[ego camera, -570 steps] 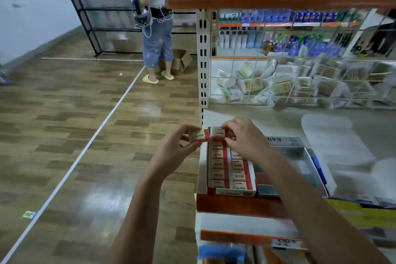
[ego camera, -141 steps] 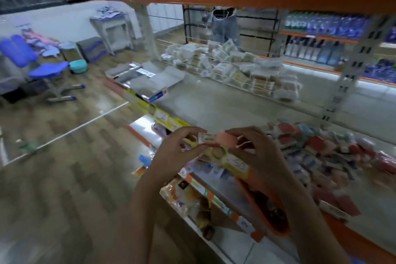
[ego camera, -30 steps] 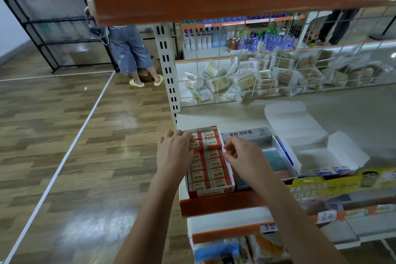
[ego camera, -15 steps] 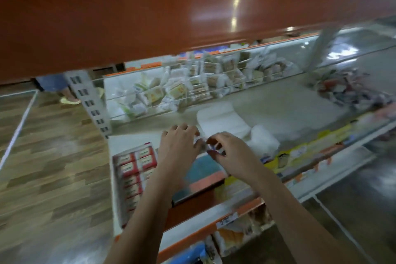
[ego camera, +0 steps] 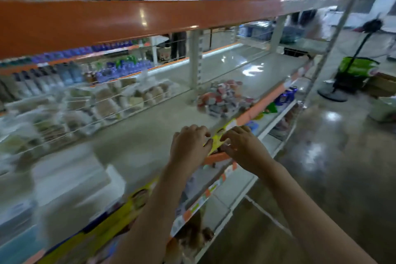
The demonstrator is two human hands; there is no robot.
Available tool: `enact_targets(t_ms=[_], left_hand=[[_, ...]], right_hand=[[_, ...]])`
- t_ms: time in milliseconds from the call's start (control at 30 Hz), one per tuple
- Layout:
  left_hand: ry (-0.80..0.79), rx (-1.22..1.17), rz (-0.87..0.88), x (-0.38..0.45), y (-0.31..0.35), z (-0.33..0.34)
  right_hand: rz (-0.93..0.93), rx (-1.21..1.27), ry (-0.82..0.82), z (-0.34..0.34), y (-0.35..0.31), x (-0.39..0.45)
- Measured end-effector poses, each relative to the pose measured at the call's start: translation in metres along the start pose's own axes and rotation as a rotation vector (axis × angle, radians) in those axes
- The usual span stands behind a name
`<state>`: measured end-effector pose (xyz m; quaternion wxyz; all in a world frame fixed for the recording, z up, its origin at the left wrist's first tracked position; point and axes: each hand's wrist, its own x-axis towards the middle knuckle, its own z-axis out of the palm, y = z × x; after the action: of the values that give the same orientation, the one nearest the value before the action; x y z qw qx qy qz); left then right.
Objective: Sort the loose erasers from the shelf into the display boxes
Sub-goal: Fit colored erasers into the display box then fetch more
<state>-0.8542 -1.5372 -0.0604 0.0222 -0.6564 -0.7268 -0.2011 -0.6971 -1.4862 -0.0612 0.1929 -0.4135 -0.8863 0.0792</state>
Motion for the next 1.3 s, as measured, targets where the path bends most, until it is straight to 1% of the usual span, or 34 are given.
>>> enact_targets(t_ms=[133,333,567,733,800,867,967,1100,1300], left_hand=[[-0.026,0.042,0.053,0.042,0.040,0.031],[-0.033,0.025,0.072,0.111,0.061,0.076],[0.018,-0.002,0.034,0.243,0.070,0.127],[0.000,0.010,0.002,0.313,0.066,0.156],[-0.024,0.010,-0.034,0.329,0.064,0.166],[-0.053,0.035,-0.075,0.340,0.062,0.177],[-0.104,0.088,-0.164,0.353,0.059,0.190],[-0.107,0.106,-0.281,0.364,0.061,0.194],[-0.149,0.169,-0.348,0.363,0.070,0.199]], right_hand=[[0.055,-0.013,-0.018,-0.011,0.068,0.006],[0.106,0.037,-0.031,-0.008,0.142,0.046],[0.147,0.047,-0.121,-0.008,0.240,0.145],[0.122,0.065,-0.134,-0.007,0.288,0.210],[0.111,0.079,-0.188,0.000,0.301,0.228],[0.079,0.102,-0.262,0.008,0.312,0.243],[-0.033,0.154,-0.368,0.019,0.327,0.268],[-0.173,0.260,-0.534,0.031,0.338,0.293],[-0.358,0.345,-0.587,0.039,0.356,0.312]])
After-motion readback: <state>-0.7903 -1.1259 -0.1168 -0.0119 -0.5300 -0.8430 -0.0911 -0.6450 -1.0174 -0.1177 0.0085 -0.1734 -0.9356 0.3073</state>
